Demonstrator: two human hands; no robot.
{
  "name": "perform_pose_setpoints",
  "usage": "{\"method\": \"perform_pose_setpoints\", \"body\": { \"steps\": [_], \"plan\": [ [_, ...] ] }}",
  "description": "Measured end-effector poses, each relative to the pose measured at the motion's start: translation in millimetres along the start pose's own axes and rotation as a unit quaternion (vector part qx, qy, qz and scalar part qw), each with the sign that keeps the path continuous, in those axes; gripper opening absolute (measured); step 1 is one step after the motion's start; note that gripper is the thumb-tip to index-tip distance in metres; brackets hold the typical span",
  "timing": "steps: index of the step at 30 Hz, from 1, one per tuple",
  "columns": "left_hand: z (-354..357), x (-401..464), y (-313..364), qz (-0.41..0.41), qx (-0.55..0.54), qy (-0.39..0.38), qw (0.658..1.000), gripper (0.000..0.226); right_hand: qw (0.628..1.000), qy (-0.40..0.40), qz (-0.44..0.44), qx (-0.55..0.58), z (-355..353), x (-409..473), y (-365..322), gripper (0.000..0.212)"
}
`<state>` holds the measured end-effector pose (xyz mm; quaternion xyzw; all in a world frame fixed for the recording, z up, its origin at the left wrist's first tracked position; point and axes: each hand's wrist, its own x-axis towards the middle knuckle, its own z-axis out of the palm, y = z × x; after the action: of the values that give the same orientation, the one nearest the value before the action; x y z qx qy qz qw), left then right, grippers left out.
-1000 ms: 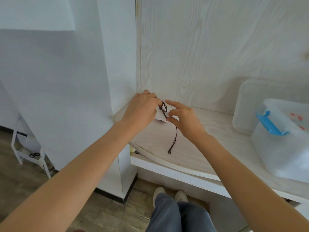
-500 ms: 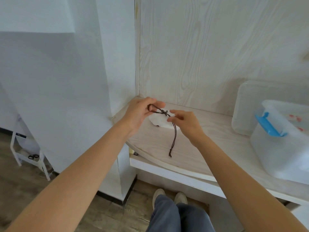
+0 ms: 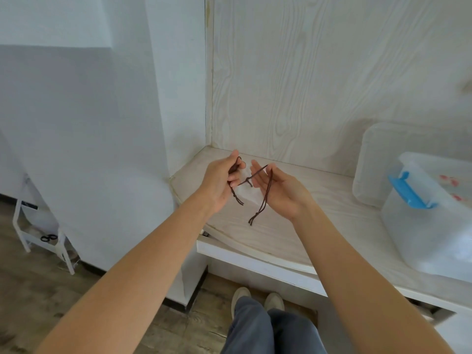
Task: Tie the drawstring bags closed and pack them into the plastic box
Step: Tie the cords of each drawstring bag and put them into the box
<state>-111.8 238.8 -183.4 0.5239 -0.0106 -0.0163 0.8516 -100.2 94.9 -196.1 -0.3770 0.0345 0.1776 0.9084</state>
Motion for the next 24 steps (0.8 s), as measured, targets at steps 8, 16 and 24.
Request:
{"method": "perform_pose_setpoints", "body": {
  "steps": [8,16,24],
  "plan": [
    [-19.6,5.3,2.5,0.002,0.001,0.011,1.0,0.029,0.998,0.022,-0.052,0.027,-1.7,4.7,-3.0,0.027],
    [-7.8,2.9,-9.0,0.126,0.201,-0.076,0.968,0.024,0.94,0.009,-0.15,-0.305,6.4,1.4,1.5,0.017],
    [-1.0,0.2,-9.9,0.208,0.385,-0.109,0.893,0.032,0.912,0.017,-0.178,-0.368,6.3,3.3,0.4,0.026]
  ]
}}
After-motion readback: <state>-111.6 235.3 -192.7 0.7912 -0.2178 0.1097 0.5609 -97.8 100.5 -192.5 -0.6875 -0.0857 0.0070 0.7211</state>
